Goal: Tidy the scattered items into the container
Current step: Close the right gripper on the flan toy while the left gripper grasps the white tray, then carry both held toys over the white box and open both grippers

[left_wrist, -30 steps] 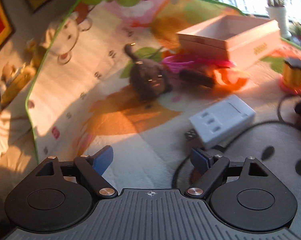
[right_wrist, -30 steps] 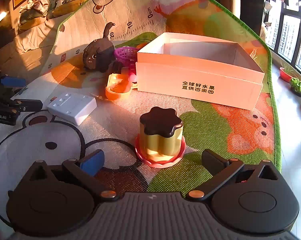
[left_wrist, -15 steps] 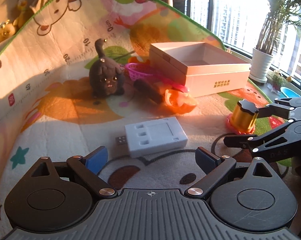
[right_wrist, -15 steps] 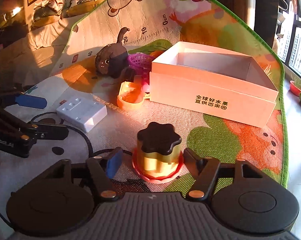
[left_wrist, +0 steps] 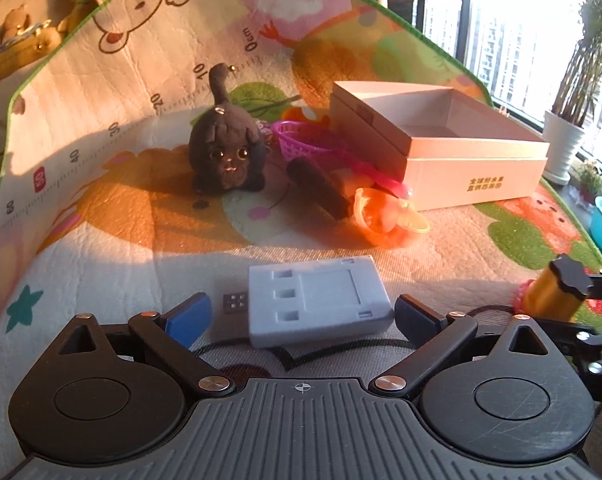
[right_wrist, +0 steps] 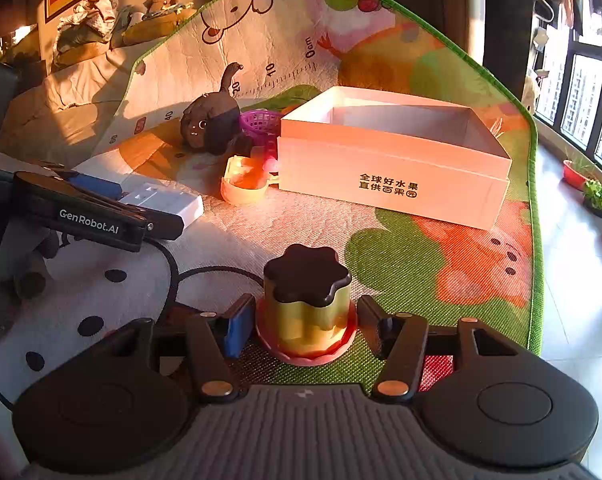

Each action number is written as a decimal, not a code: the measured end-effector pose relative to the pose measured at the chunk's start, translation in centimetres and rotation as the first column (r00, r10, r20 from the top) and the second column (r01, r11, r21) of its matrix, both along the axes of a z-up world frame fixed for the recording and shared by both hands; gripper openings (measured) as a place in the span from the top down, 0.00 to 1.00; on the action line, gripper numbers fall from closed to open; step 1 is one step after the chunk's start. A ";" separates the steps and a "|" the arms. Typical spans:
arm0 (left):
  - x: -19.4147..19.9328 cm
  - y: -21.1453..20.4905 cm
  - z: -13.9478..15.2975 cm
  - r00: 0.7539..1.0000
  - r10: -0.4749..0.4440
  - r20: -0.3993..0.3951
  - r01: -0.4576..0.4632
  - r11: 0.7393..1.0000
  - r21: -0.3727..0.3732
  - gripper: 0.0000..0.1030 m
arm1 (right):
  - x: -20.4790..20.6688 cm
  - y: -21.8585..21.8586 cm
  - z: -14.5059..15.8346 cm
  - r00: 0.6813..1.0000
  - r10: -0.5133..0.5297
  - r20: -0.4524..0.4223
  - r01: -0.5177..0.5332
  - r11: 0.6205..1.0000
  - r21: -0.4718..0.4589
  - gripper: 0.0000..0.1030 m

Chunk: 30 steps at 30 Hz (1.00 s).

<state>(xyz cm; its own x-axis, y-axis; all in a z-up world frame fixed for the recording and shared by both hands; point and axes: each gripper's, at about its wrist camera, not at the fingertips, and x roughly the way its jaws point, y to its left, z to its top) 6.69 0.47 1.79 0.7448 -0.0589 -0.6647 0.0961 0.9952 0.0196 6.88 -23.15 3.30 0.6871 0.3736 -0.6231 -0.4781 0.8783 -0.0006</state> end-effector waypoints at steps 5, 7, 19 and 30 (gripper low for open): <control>0.8 -0.6 -0.7 0.999 -0.040 -0.022 0.040 0.999 0.022 0.02 | 0.0 0.0 0.0 1.000 -0.001 -0.003 0.001 1.000 -0.001 0.35; 1.0 -0.5 -0.9 0.999 -0.036 -0.025 0.036 0.999 0.012 0.02 | 0.0 0.0 -0.1 1.000 -0.001 -0.004 0.001 1.000 0.001 0.35; -0.3 -0.7 -0.1 0.997 -0.081 -0.008 0.081 0.997 0.016 0.06 | -0.3 -1.4 0.5 0.999 -0.009 -0.041 0.010 1.000 0.027 0.46; -5.9 -4.5 2.8 0.953 -0.302 0.037 0.301 0.953 0.030 0.06 | -2.1 -4.7 2.9 1.000 -0.027 -0.008 0.027 1.000 0.004 0.46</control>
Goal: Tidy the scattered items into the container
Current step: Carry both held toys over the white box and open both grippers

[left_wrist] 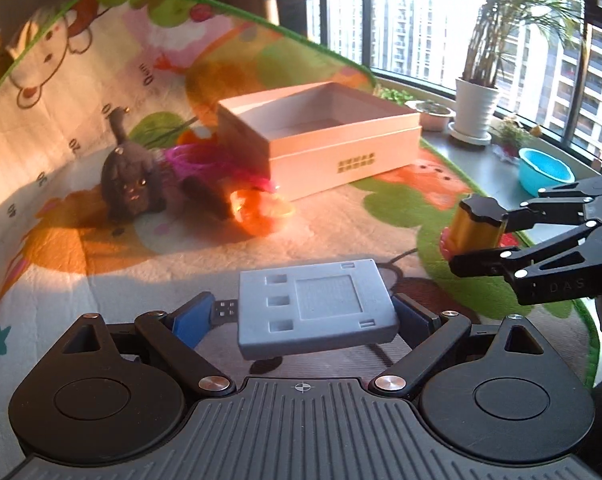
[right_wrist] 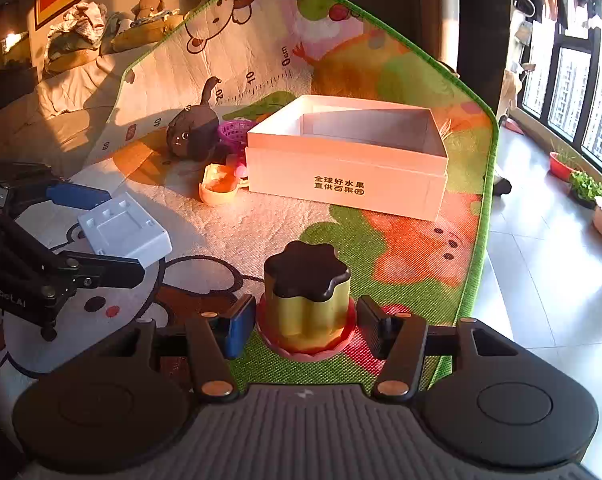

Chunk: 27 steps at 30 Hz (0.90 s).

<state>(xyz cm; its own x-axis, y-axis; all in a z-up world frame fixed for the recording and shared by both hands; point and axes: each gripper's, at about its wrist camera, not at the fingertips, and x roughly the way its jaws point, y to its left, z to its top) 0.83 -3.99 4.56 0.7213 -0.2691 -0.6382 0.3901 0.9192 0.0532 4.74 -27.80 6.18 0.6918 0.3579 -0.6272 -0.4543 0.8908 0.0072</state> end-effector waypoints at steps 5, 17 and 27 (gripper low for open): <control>0.7 -1.7 1.3 0.998 -0.062 0.019 0.062 0.998 0.009 0.06 | 2.0 -0.8 1.4 0.998 0.043 -0.034 -0.043 0.999 0.003 0.46; 15.7 -4.9 5.6 0.970 -0.153 0.188 0.140 0.987 0.081 0.06 | 20.5 -0.9 9.0 0.996 -0.072 0.056 0.068 0.995 0.073 0.46; 27.8 -7.7 3.1 0.976 -0.132 0.172 0.115 0.988 0.107 0.06 | 32.2 -0.8 5.1 0.985 -0.149 -0.083 0.160 0.975 0.155 0.37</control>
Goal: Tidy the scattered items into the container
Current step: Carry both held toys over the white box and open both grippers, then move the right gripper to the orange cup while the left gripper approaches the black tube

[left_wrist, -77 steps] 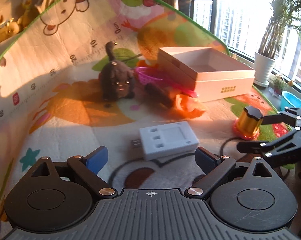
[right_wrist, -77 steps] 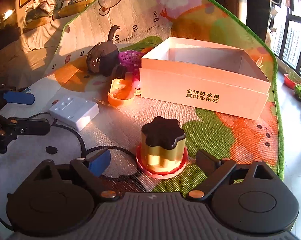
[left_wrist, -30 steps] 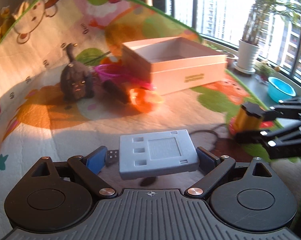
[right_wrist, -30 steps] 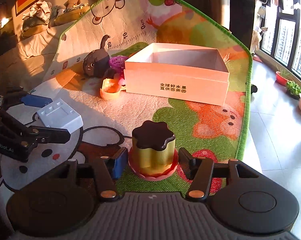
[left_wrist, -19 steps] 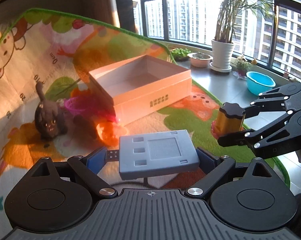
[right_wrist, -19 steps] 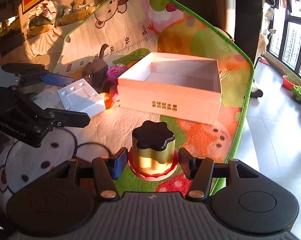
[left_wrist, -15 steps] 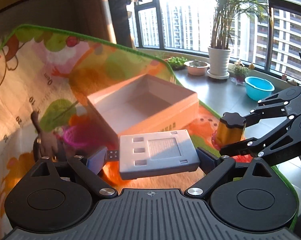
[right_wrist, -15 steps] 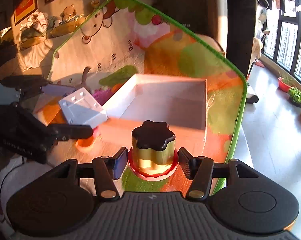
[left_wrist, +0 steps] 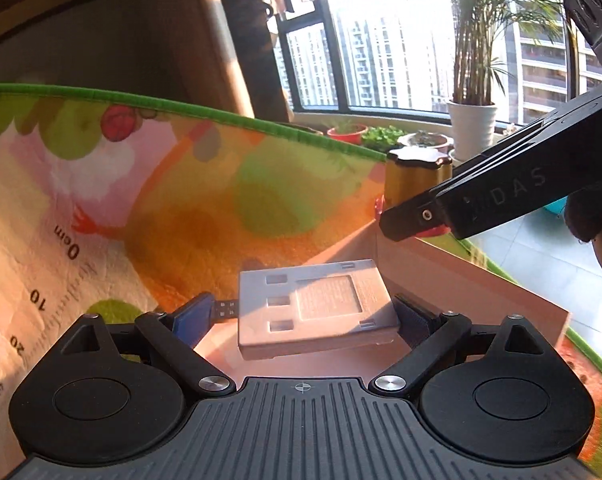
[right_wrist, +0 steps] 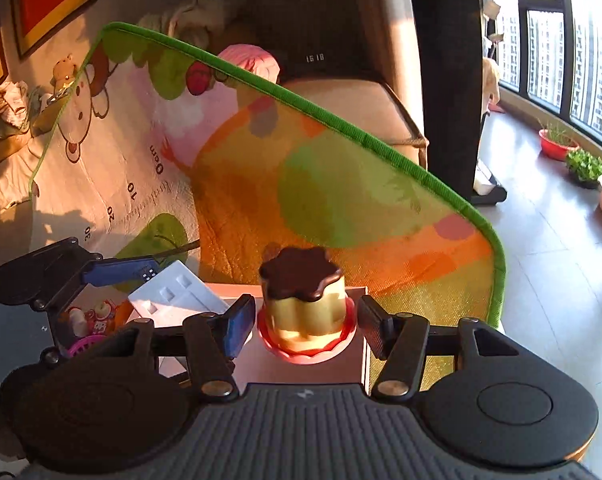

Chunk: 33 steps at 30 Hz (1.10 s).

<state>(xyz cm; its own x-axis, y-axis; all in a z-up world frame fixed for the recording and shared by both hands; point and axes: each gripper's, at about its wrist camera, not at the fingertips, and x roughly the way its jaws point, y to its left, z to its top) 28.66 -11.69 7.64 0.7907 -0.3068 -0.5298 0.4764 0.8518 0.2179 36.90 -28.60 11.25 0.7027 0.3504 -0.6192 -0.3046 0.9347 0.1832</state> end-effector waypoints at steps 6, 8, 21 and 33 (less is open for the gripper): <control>-0.2 0.4 0.0 1.000 -0.005 -0.007 0.005 1.000 -0.016 0.06 | -1.5 -1.4 -0.3 0.996 -0.053 0.076 0.054 0.998 -0.013 0.36; -2.1 1.9 0.3 1.000 0.007 0.016 -0.006 0.999 -0.037 0.06 | -2.8 -1.5 -0.1 0.993 -0.053 0.106 0.058 0.997 -0.046 0.36; -15.6 15.0 -3.7 0.931 0.323 -0.172 -0.352 0.919 -0.180 0.03 | -18.0 6.3 1.4 0.962 0.176 0.208 -0.146 0.977 -0.152 0.42; -22.4 20.8 -5.9 0.839 0.495 -0.225 -0.540 0.711 -0.451 0.01 | -22.0 15.2 -6.4 0.975 0.215 0.052 -0.203 0.964 -0.172 0.35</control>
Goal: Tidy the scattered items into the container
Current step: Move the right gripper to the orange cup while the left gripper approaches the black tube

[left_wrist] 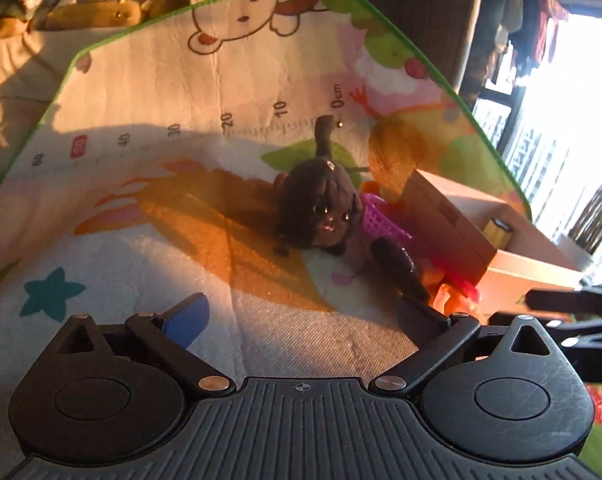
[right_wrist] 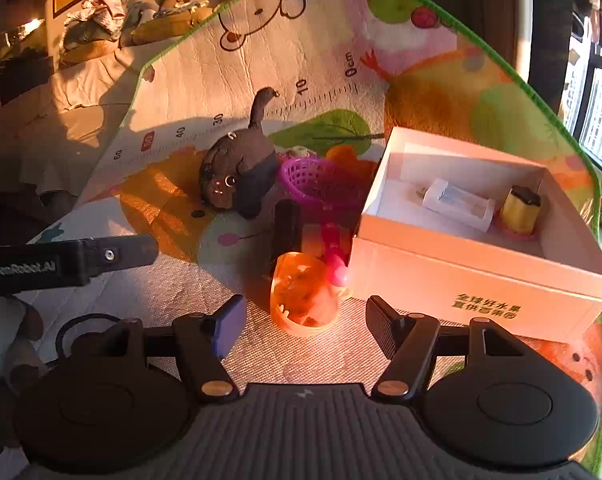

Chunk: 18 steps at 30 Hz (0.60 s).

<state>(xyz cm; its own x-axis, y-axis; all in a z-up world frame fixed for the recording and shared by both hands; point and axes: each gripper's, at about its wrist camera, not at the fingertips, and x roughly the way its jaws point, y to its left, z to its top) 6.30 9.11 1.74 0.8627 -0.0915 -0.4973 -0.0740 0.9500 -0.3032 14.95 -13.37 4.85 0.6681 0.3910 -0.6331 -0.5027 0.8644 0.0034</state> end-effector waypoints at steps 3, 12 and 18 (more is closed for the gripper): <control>0.1 0.9 -0.2 0.999 0.035 -0.007 -0.036 0.997 -0.063 0.01 | 0.9 0.6 -1.0 1.000 -0.005 -0.020 0.005 1.000 -0.025 0.52; 0.3 1.3 -0.7 0.999 0.037 -0.019 -0.038 0.995 -0.091 0.01 | -4.0 -4.5 0.8 1.000 0.016 0.012 -0.016 1.000 0.023 0.61; 0.5 0.9 -0.6 0.999 0.018 -0.032 -0.020 0.997 -0.068 0.01 | -7.8 -10.5 -0.2 0.997 -0.069 0.025 0.068 0.997 0.029 0.61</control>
